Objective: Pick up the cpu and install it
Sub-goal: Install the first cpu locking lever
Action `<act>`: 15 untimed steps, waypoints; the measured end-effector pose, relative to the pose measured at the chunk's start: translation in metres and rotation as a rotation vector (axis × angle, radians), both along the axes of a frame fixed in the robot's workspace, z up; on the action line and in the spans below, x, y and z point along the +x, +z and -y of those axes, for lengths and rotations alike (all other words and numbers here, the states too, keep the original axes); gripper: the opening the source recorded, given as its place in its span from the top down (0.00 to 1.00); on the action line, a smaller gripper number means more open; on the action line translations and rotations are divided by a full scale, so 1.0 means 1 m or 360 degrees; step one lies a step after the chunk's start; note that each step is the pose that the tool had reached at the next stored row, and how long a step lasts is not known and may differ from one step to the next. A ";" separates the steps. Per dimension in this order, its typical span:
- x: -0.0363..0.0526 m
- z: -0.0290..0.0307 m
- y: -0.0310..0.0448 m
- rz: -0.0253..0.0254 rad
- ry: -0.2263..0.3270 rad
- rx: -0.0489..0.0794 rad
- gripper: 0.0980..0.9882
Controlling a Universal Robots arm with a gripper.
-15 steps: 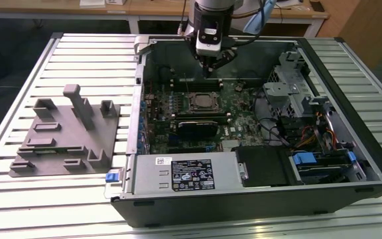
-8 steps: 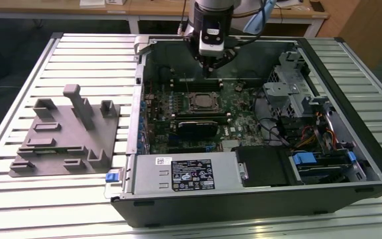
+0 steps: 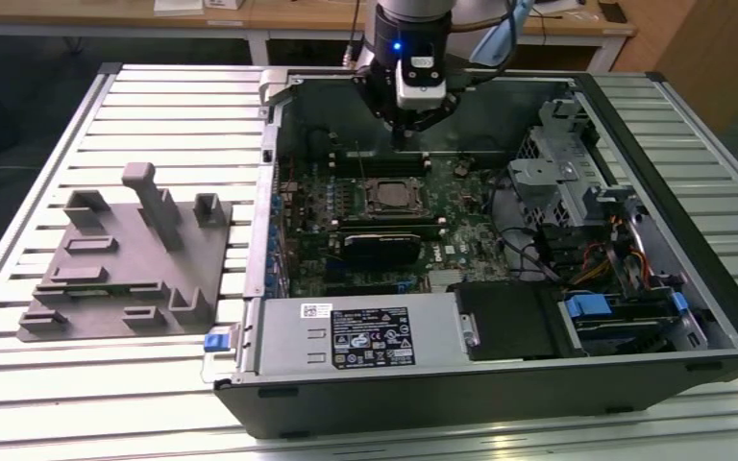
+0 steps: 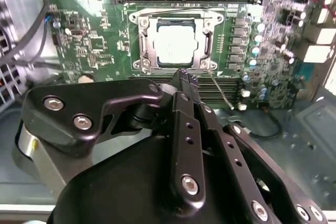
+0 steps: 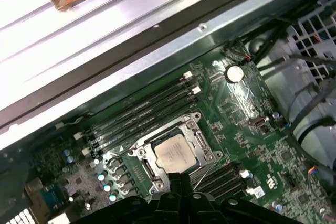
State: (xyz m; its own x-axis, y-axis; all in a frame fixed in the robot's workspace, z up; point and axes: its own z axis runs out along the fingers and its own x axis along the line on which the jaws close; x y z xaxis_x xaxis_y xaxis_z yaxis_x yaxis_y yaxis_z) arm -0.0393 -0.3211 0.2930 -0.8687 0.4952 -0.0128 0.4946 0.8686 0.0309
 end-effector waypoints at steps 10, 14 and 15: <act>0.0000 0.0000 -0.0002 0.00000 0.0243 0.0000 0.99; 0.0000 0.0000 -0.0003 0.00000 0.0337 0.0000 0.99; 0.0000 0.0000 -0.0003 0.00001 0.0365 0.0000 0.99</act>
State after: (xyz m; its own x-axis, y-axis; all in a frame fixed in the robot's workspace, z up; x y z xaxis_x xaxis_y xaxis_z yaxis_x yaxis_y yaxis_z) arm -0.0393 -0.3211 0.2927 -0.9585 0.2846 -0.0129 0.2841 0.9583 0.0310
